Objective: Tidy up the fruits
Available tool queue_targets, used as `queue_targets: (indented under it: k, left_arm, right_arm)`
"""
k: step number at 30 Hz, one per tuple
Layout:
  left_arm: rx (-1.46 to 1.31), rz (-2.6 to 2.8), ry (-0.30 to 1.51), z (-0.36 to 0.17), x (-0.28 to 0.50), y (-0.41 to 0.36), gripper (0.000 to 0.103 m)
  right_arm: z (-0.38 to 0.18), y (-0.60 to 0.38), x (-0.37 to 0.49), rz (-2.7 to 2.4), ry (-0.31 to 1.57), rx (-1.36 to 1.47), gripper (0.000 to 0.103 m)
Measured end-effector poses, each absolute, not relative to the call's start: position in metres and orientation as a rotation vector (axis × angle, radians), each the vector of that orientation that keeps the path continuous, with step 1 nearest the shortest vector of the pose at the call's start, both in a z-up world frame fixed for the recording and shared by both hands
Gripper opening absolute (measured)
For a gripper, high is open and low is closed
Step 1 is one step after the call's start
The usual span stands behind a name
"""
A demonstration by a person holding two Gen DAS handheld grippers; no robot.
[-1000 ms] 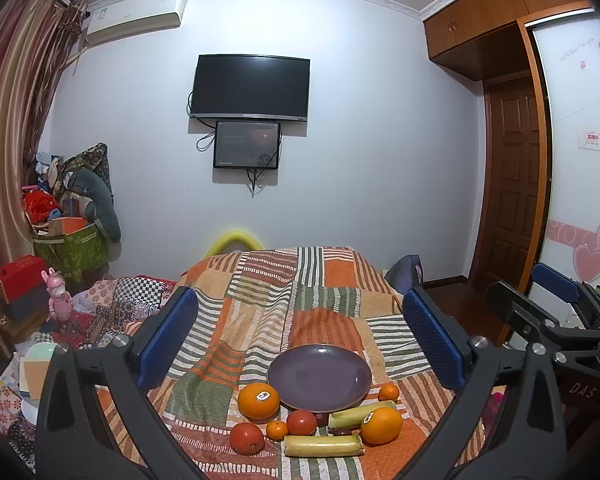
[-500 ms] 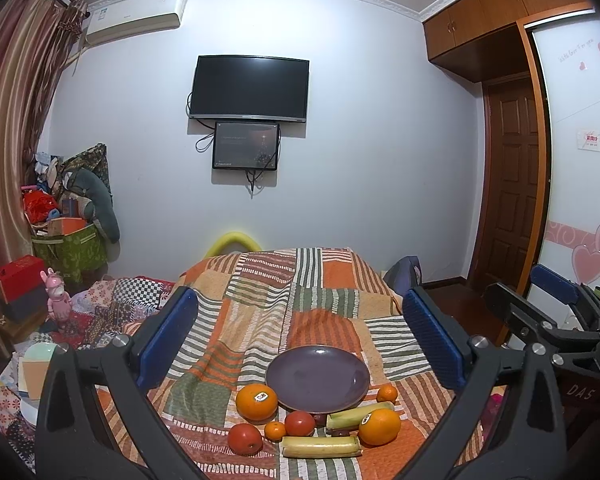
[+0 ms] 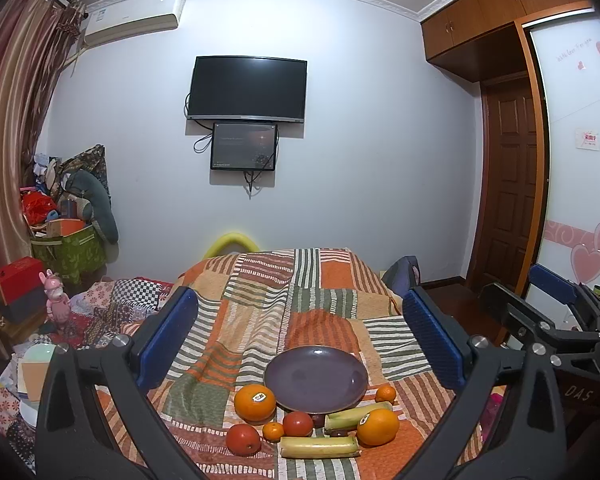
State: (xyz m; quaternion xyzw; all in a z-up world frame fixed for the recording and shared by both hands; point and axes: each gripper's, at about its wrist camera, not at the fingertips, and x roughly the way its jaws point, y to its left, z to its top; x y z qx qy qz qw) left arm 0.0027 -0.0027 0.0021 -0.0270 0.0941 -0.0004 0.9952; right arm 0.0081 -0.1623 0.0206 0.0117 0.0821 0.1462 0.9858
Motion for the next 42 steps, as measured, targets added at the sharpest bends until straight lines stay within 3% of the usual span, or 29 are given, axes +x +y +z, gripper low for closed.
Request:
queue_targets:
  k: [28, 42]
  left_arm:
    - [-0.053, -0.010, 0.192, 0.001, 0.004, -0.006, 0.103]
    - [-0.074, -0.011, 0.274, -0.018, 0.028, 0.010, 0.103]
  right_arm:
    - [0.025, -0.165, 0.009, 0.290, 0.174, 0.024, 0.103]
    - [0.004, -0.163, 0.033, 0.281, 0.278, 0.022, 0.100]
